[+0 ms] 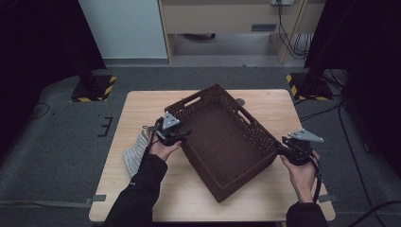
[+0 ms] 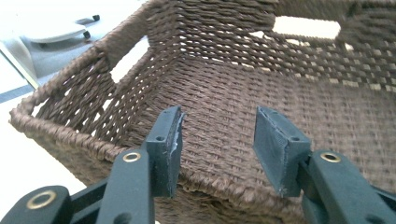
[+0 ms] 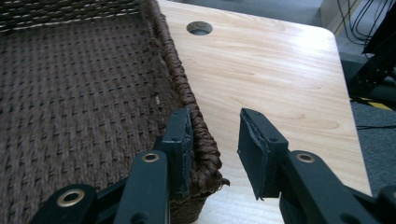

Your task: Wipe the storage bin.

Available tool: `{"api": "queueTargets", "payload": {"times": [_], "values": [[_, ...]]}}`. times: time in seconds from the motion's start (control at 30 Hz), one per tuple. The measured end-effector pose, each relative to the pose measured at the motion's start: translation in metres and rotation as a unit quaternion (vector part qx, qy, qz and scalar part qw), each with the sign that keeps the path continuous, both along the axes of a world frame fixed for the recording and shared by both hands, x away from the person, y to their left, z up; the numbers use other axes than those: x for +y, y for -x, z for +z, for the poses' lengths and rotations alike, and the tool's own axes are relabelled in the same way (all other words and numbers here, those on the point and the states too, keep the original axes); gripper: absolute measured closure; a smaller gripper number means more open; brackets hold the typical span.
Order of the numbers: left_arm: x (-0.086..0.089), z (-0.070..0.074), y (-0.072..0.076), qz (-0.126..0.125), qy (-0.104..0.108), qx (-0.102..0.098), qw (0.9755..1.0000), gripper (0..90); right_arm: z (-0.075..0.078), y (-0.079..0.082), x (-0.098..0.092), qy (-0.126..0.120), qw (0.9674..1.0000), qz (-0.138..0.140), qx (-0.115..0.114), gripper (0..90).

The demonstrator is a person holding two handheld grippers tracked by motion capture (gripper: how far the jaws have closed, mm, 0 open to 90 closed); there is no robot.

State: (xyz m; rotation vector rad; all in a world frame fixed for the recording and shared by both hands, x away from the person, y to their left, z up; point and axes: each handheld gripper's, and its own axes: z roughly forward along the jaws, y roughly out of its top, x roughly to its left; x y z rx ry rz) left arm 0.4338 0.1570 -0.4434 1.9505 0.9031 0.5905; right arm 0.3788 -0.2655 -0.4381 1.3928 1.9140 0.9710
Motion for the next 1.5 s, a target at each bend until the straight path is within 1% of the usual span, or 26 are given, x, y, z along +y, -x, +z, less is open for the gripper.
{"api": "queueTargets", "payload": {"times": [0.1, 0.13, 0.17, 0.2, 0.23, 0.27, 0.33, 0.43, 0.57, 0.67, 0.8, 0.87, 0.9, 0.93, 1.0, 1.03, 1.13, 1.17, 1.23, 1.3, 1.43, 1.5], "values": [[0.001, -0.002, 0.010, 0.002, 0.007, -0.007, 0.9999, 51.0, -0.001, -0.006, -0.002, -0.006, 1.0000, -0.006, -0.005, 62.4], [0.000, -0.002, 0.013, 0.003, 0.006, -0.010, 0.9999, 50.9, -0.002, -0.007, -0.002, -0.007, 0.9999, -0.009, -0.006, 61.2], [0.000, -0.003, 0.016, 0.001, 0.009, -0.010, 0.9999, 50.9, -0.002, -0.008, -0.002, -0.009, 0.9999, -0.013, -0.007, 60.6], [-0.001, -0.004, 0.019, -0.004, 0.015, -0.005, 0.9999, 50.8, -0.002, -0.008, -0.002, -0.008, 0.9998, -0.014, -0.009, 59.5], [-0.003, -0.004, 0.022, -0.003, 0.012, -0.009, 0.9999, 49.3, -0.001, -0.006, -0.002, -0.005, 0.9999, -0.011, -0.012, 57.2], [-0.004, -0.004, 0.024, -0.002, 0.002, -0.013, 0.9999, 49.0, 0.001, -0.004, -0.001, -0.010, 0.9998, -0.007, -0.013, 54.0], [-0.006, -0.003, 0.028, 0.000, -0.004, -0.010, 0.9999, 48.4, 0.004, 0.000, 0.001, -0.018, 0.9997, -0.001, -0.013, 46.4], [-0.006, -0.003, 0.033, 0.000, 0.001, -0.005, 1.0000, 48.4, 0.005, 0.006, 0.003, -0.031, 0.9995, 0.002, -0.009, 38.1], [-0.004, -0.003, 0.041, 0.000, 0.016, 0.000, 0.9999, 48.4, 0.006, 0.015, 0.006, -0.040, 0.9991, 0.011, -0.011, 35.5], [-0.004, -0.003, 0.046, -0.001, 0.026, 0.003, 0.9997, 48.4, 0.006, 0.019, 0.010, -0.043, 0.9988, 0.020, -0.010, 36.1], [-0.004, -0.003, 0.047, 0.000, 0.030, 0.004, 0.9995, 47.8, 0.002, 0.015, 0.018, -0.049, 0.9983, 0.030, -0.004, 43.5], [-0.002, -0.001, 0.045, 0.001, 0.038, 0.015, 0.9992, 46.3, 0.000, 0.013, 0.021, -0.048, 0.9984, 0.031, 0.000, 48.2], [-0.001, 0.002, 0.044, 0.003, 0.039, 0.015, 0.9991, 45.0, 0.000, 0.011, 0.022, -0.046, 0.9984, 0.032, 0.001, 49.3], [0.002, 0.004, 0.044, 0.009, 0.043, 0.009, 0.9990, 44.1, -0.001, 0.010, 0.023, -0.043, 0.9986, 0.031, 0.001, 49.5], [0.010, 0.010, 0.041, 0.021, 0.054, 0.009, 0.9983, 42.2, -0.001, 0.008, 0.023, -0.037, 0.9989, 0.028, 0.001, 50.4], [0.015, 0.012, 0.040, 0.029, 0.059, 0.005, 0.9978, 42.0, -0.001, 0.006, 0.022, -0.037, 0.9989, 0.028, -0.001, 50.8], [0.032, 0.016, 0.036, 0.054, 0.071, 0.002, 0.9960, 41.0, -0.002, 0.003, 0.020, -0.038, 0.9990, 0.023, -0.001, 51.8], [0.038, 0.017, 0.035, 0.062, 0.069, 0.000, 0.9957, 40.8, -0.002, 0.002, 0.020, -0.037, 0.9991, 0.021, -0.002, 52.1], [0.049, 0.017, 0.031, 0.077, 0.071, 0.003, 0.9945, 39.8, -0.002, 0.001, 0.019, -0.037, 0.9992, 0.016, -0.001, 52.6], [0.059, 0.016, 0.028, 0.094, 0.072, 0.003, 0.9929, 38.9, -0.002, 0.000, 0.018, -0.034, 0.9993, 0.013, -0.001, 53.0], [0.073, 0.011, 0.024, 0.115, 0.072, 0.009, 0.9907, 38.7, -0.003, -0.002, 0.016, -0.027, 0.9996, 0.006, -0.004, 53.7], [0.076, 0.008, 0.021, 0.117, 0.070, 0.014, 0.9906, 39.3, -0.003, -0.002, 0.016, -0.026, 0.9996, 0.003, -0.005, 53.8]]}}
